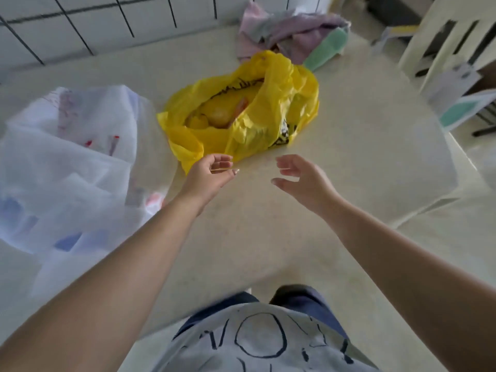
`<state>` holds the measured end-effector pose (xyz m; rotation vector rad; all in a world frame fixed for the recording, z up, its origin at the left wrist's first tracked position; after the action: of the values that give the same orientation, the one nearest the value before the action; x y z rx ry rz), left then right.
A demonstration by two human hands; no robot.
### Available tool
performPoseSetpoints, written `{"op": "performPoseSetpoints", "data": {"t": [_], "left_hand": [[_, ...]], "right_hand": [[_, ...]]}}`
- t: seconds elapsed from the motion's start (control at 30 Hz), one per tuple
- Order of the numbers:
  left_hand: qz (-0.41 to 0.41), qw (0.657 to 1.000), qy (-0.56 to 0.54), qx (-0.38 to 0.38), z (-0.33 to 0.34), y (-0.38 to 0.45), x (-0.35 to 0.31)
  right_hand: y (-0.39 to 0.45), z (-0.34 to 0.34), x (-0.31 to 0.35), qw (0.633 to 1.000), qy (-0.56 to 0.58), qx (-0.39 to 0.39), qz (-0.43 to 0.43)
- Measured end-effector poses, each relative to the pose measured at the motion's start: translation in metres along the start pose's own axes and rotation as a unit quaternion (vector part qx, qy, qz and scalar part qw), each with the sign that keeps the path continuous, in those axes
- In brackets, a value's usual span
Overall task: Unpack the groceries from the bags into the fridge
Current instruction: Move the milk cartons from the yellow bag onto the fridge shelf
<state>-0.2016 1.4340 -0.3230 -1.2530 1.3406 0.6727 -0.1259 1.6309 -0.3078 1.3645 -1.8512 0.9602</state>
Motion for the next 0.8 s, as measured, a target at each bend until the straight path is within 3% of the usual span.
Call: {"op": "performPoseSetpoints", "data": {"t": [0.2, 0.4, 0.47, 0.63, 0.8], "left_hand": [[0.010, 0.998, -0.011, -0.058, 0.002, 0.059, -0.037], [0.018, 0.980, 0.016, -0.196, 0.016, 0.099, -0.055], [0.003, 0.977, 0.048, -0.206, 0.027, 0.108, -0.057], [-0.102, 0.961, 0.208, -0.148, 0.056, 0.123, -0.063], [-0.110, 0.953, 0.270, -0.087, 0.082, 0.119, -0.067]], "right_hand": [[0.104, -0.035, 0.017, 0.996, -0.019, 0.067, -0.056], [0.209, -0.061, 0.031, 0.960, -0.138, 0.166, -0.176], [0.237, -0.065, 0.036, 0.918, -0.236, 0.203, -0.245], [0.279, -0.062, 0.039, 0.751, -0.453, 0.334, -0.345], [0.286, -0.075, 0.023, 0.672, -0.523, 0.379, -0.361]]}}
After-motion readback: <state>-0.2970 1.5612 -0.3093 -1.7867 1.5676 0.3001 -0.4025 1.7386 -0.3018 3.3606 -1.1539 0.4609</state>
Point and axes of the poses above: each hand's wrist, its own y-axis towards the middle knuckle, its own z-axis out of the palm, x = y × z, the point moved 1 cm from there along y, towards the middle knuckle, and after that the axes turned 2 degrees about x, right-handed, at the moved point
